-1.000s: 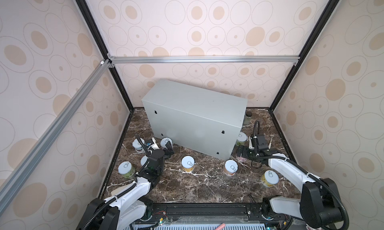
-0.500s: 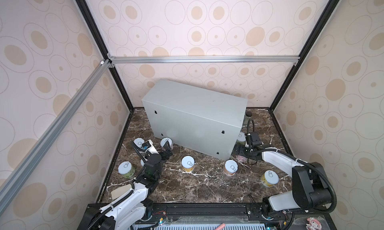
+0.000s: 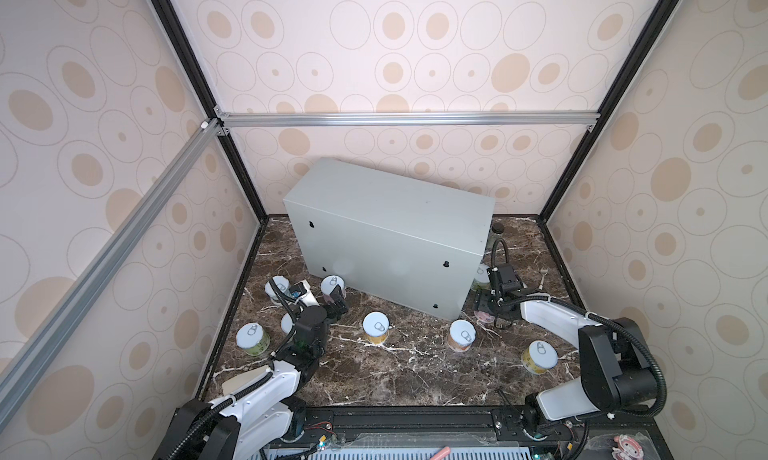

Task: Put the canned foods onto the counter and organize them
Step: 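Close the right gripper on the pink can and lift it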

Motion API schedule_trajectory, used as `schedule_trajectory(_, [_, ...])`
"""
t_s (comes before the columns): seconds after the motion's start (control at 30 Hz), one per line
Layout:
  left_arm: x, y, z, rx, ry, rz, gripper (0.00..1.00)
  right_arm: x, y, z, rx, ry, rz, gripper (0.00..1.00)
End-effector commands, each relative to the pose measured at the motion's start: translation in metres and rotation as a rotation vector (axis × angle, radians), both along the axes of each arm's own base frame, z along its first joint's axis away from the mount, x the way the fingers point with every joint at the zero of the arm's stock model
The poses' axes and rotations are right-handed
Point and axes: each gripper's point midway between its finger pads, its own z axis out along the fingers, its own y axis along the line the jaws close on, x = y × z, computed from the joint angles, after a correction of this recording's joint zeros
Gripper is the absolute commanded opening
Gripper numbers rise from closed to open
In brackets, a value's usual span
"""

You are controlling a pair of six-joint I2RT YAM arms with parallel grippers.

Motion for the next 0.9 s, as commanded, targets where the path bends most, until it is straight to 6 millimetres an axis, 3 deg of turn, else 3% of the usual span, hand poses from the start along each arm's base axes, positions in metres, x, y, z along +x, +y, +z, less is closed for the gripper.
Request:
schedule_trajectory(0.0, [0.007, -0.007, 0.017, -0.033, -0.041, -0.006, 0.99, -0.005, -0.004, -0.005, -0.018, 0.028, -0.024, 0.72])
schedule_trajectory(0.17, [0.008, -0.009, 0.017, -0.030, -0.033, -0.016, 0.99, -0.008, -0.004, -0.002, -0.014, 0.027, -0.017, 0.64])
schedule_trajectory(0.33, [0.008, -0.009, 0.020, -0.023, -0.030, -0.019, 0.99, -0.009, -0.004, 0.013, -0.013, 0.001, -0.006, 0.56])
schedule_trajectory(0.6, [0.009, -0.015, 0.021, -0.030, 0.004, -0.052, 0.99, -0.017, 0.000, 0.050, 0.025, -0.068, 0.025, 0.53])
schedule_trajectory(0.87, [0.008, -0.030, 0.037, -0.047, 0.041, -0.135, 0.99, -0.033, 0.001, 0.090, 0.051, -0.129, 0.055, 0.52])
